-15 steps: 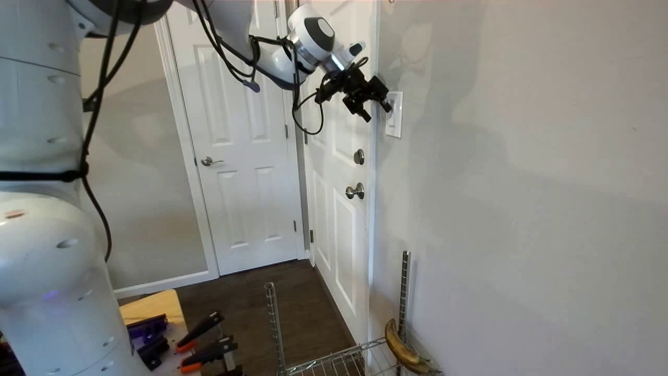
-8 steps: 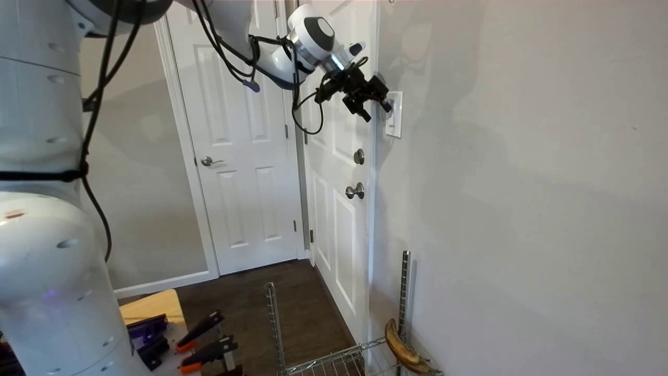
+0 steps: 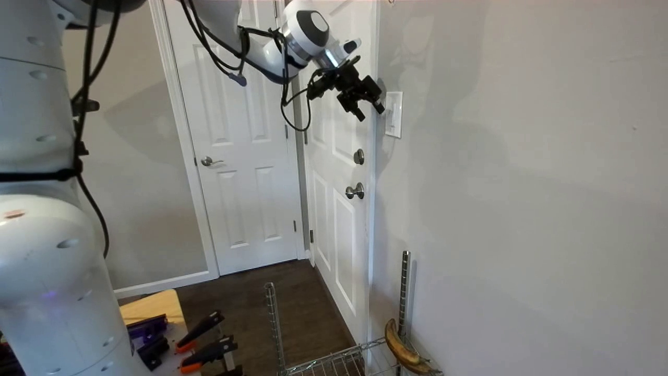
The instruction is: Turn on the light
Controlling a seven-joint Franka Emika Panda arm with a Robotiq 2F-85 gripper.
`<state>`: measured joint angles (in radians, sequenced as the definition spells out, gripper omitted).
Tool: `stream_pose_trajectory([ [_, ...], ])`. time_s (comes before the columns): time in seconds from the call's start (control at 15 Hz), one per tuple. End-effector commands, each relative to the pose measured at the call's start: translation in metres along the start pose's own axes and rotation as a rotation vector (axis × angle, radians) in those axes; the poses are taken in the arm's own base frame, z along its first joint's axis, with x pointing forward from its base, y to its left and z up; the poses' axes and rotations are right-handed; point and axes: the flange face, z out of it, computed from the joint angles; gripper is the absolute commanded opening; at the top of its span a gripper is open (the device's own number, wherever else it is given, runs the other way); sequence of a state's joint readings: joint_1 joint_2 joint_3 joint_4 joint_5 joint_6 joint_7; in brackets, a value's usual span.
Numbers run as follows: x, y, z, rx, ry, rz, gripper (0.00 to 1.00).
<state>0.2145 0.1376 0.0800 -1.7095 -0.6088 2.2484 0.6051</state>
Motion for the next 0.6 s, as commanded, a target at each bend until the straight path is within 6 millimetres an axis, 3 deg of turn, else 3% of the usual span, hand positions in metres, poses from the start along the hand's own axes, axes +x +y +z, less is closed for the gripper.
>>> stream_pose_trajectory([
  [0.0,-0.032,0.001,-0.018,0.026,-0.086,0.079,1.00],
  [0.2,-0.048,-0.005,-0.027,0.039,-0.148,0.131,1.00],
  [0.27,-0.030,-0.005,-0.016,0.034,-0.114,0.082,1.00],
  [0.53,-0.031,-0.007,-0.017,0.034,-0.118,0.084,1.00],
])
